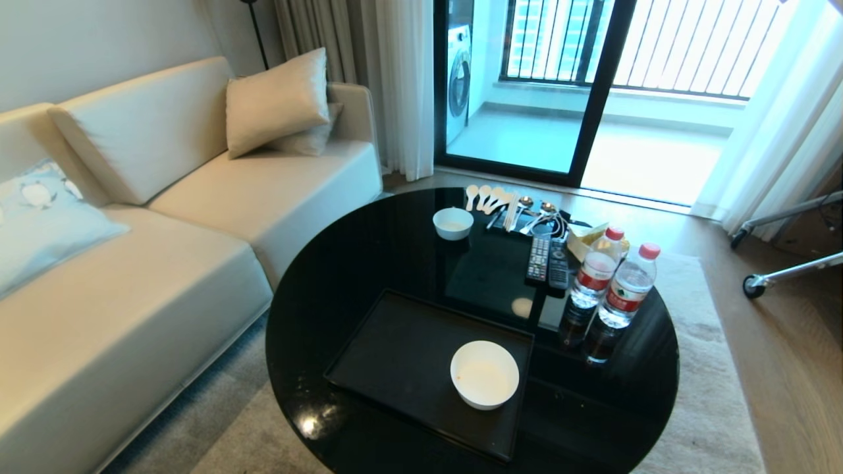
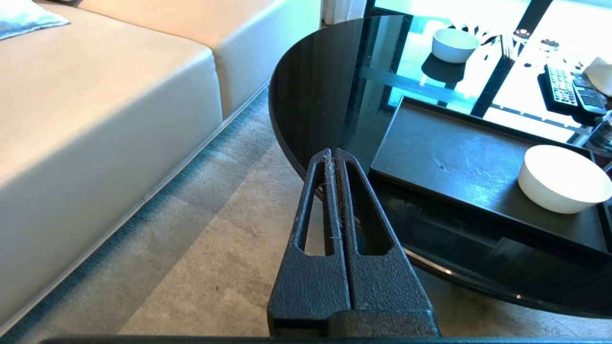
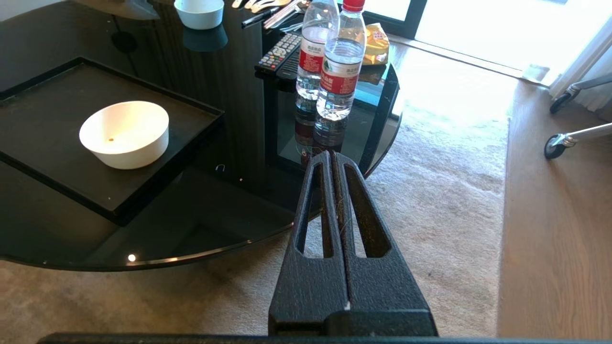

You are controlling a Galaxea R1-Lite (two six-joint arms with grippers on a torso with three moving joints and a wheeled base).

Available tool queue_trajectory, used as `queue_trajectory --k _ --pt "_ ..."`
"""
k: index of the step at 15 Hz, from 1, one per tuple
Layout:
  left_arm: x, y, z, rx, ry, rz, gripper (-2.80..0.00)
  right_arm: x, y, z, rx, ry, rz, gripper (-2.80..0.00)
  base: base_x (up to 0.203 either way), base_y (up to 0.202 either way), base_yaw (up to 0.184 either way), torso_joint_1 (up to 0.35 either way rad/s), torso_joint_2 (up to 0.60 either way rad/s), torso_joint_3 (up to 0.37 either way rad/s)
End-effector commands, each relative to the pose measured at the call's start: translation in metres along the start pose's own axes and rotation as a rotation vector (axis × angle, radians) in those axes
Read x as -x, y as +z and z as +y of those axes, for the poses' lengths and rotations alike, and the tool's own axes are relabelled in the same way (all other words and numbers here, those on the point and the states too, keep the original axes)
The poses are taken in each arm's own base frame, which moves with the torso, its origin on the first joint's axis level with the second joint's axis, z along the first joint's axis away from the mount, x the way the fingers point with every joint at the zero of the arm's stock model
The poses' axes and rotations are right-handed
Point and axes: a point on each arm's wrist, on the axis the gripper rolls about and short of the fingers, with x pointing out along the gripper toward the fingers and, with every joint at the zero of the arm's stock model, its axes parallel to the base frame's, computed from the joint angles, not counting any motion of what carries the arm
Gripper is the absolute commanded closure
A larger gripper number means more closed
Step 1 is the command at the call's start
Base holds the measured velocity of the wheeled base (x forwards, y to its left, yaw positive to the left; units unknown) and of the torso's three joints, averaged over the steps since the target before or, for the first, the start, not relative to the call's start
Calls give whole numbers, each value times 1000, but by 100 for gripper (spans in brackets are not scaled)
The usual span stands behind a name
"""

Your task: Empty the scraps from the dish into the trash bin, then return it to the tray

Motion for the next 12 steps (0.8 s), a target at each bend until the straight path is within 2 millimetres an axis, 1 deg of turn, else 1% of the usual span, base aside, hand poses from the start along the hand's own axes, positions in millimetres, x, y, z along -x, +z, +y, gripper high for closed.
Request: queue_trajectory --k 1,2,6,8,12 --pt "0 0 0 1 0 -1 0 0 0 0 -23 -3 0 0 0 0 0 0 0 0" --pt "0 0 0 1 0 -1 0 0 0 0 -56 -9 0 0 0 0 0 0 0 0" --pt "0 0 0 1 0 -1 0 0 0 0 -50 -13 7 0 0 0 0 0 0 0" --pt "0 0 0 1 0 -1 0 0 0 -1 -94 -37 6 0 0 0 0 0 0 0" --pt "0 0 0 1 0 -1 0 0 1 -1 -104 -39 -1 0 0 0 0 0 0 0"
